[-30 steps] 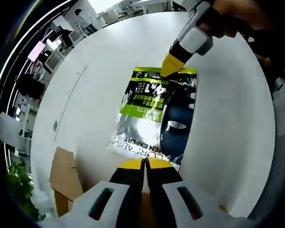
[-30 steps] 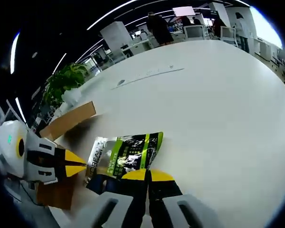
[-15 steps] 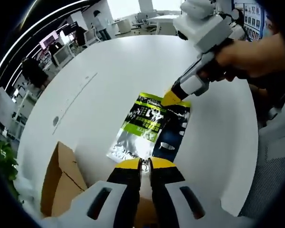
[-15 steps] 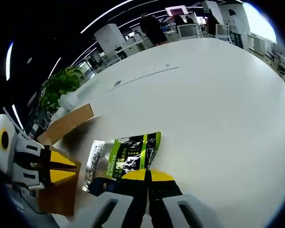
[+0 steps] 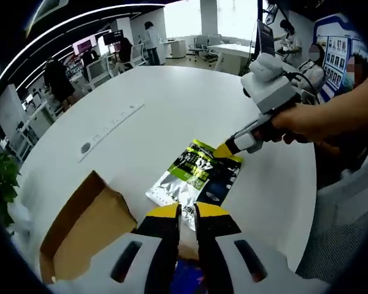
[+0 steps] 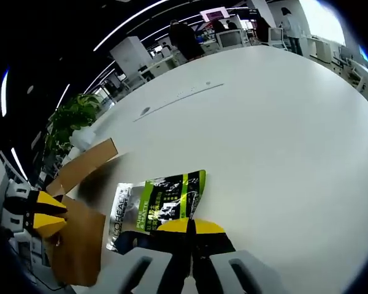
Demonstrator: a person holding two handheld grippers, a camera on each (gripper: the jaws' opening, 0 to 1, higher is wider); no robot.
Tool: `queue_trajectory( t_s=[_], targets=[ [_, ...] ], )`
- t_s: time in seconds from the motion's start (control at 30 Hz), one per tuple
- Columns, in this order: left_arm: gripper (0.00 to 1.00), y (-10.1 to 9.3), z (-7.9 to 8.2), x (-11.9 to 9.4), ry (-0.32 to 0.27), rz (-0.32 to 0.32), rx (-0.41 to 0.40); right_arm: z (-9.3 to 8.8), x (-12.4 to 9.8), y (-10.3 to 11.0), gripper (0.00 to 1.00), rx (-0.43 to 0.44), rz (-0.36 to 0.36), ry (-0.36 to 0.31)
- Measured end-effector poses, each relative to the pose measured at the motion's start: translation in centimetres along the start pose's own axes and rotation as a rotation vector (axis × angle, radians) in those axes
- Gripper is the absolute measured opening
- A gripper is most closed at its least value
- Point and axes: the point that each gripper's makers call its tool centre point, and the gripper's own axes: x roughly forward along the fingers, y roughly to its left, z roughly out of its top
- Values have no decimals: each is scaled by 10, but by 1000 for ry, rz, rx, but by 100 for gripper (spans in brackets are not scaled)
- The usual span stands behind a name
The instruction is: Operate the shoe box by opening the lid, removing the specified soft item, and placing it in the target area until the item is outside and the box remains undamaged.
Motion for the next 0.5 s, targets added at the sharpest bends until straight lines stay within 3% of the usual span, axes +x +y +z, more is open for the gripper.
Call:
queue_trajectory(
  t_s=[0.3, 0.37, 0.4, 0.5],
  targets=[
    [7, 25, -28, -25, -4, 46, -84, -2, 2, 6, 0, -24, -1, 10],
    [10, 28, -26, -27, -49, 48, -128, -3, 2, 8, 0, -25, 0, 15],
    [8, 31, -36, -30, -1, 59, -128, -3, 2, 9, 0, -29, 0, 16],
    [8, 35, -41, -36, -7, 70, -127, -3, 3, 13, 0, -34, 3, 24]
  ],
)
